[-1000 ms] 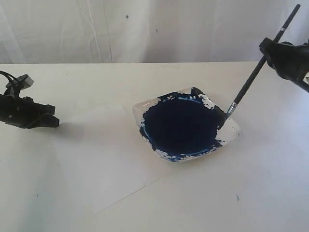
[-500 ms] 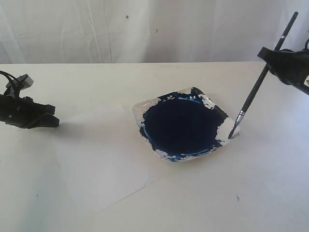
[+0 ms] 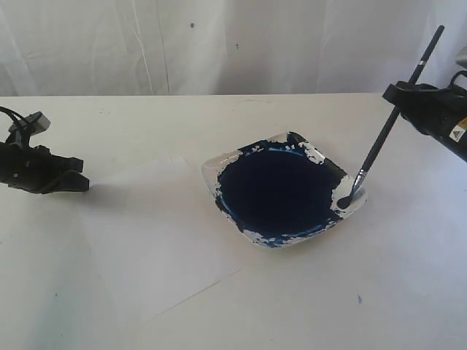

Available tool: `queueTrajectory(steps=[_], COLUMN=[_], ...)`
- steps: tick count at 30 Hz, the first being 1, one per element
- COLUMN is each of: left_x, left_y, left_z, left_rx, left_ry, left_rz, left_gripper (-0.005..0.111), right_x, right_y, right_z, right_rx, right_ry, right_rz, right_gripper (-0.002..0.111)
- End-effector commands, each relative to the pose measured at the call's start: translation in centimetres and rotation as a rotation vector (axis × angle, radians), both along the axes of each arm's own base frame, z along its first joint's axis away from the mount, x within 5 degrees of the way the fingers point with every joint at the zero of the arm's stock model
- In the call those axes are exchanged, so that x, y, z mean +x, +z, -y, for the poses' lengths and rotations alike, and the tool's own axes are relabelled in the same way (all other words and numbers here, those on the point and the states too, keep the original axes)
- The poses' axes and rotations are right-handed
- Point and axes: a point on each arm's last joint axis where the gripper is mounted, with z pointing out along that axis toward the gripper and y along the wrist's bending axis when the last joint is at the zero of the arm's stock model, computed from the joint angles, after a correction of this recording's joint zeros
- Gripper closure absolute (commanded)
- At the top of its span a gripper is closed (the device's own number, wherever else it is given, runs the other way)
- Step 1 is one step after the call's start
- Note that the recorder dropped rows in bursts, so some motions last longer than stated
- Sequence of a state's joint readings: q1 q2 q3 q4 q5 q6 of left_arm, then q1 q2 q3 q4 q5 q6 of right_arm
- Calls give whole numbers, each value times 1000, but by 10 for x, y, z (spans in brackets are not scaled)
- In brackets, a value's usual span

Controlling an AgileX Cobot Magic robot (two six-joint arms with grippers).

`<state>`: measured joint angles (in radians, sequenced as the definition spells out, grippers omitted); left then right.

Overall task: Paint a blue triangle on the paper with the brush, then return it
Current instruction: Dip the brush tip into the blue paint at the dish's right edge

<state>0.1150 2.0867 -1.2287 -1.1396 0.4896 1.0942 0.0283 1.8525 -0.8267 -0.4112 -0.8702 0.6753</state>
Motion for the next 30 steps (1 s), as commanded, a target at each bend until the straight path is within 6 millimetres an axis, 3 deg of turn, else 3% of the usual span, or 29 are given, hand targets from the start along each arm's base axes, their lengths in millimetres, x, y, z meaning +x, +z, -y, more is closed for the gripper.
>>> queueTrajectory(steps=[1,5,14,30], left_x=[-2,-2,-2,-1], left_y=[-1,-1,-1,-1], left_z=[0,0,0,0], left_rx=[1,1,1,-4], left_ry=[11,11,11,17], left_rz=[-2,-2,-2,-2], left_gripper=[107,107,107,107], right_x=[0,0,-1,2], right_y=[-1,3,19,7], right_z=[4,3,1,6], right_rx=[-84,-79,122,-18], right_ry=[-2,7,31,-34], right_rz=[18,61,180,82], right_gripper=[108,108,108,108])
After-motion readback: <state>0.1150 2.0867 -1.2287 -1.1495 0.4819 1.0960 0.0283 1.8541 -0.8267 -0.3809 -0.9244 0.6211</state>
